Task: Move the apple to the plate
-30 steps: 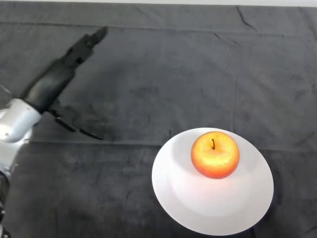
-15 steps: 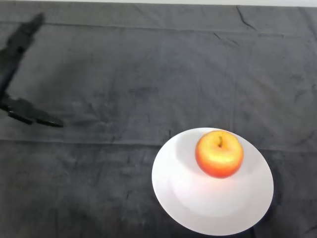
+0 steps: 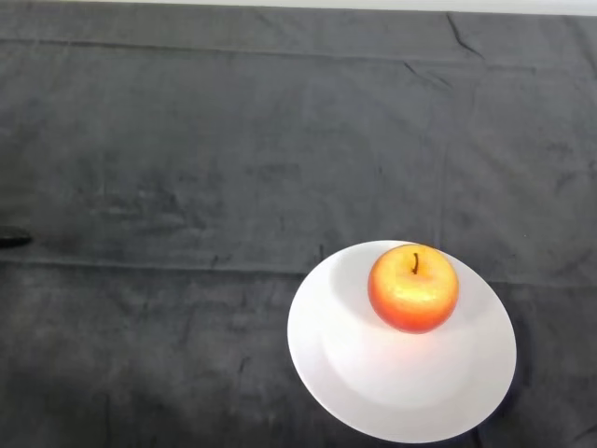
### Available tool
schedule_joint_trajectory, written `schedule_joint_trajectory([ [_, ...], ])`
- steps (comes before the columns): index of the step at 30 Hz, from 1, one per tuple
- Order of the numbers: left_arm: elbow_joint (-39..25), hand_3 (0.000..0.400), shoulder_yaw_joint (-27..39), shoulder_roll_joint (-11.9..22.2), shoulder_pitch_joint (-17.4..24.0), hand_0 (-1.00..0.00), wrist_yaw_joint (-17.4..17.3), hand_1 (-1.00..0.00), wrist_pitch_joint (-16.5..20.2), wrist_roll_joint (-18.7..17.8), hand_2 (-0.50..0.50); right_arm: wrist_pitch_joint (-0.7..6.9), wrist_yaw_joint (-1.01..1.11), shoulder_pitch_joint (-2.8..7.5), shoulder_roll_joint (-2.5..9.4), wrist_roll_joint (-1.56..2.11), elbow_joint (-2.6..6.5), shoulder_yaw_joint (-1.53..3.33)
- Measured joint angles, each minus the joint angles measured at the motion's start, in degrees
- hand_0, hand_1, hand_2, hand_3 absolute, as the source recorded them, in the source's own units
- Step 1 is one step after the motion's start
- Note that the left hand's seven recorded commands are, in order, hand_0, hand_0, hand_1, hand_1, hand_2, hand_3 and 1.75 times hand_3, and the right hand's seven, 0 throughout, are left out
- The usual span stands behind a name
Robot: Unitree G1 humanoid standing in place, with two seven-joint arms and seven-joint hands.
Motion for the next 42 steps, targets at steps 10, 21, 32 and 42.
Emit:
schedule_joint_trajectory([
  [10, 0.35, 0.000, 3.64, 0.15, 2.36, 0.00, 4.28, 0.00, 3.53, -1.18, 0.00, 0.00, 0.00, 0.00, 0.03, 0.00, 0.01, 0.01],
  [21, 0.34, 0.000, 3.92, 0.15, 2.36, 0.00, 6.51, 0.00, 5.94, -1.14, 0.00, 0.00, 0.00, 0.00, 0.03, 0.00, 0.01, 0.01],
  [32, 0.34, 0.000, 4.44, 0.15, 2.36, 0.00, 6.75, 0.00, 6.53, -0.84, 0.00, 0.00, 0.00, 0.00, 0.03, 0.00, 0.01, 0.01],
  [42, 0.33, 0.000, 5.45, 0.15, 2.36, 0.00, 7.50, 0.00, 7.17, -0.37, 0.00, 0.00, 0.00, 0.00, 0.03, 0.00, 0.01, 0.01],
])
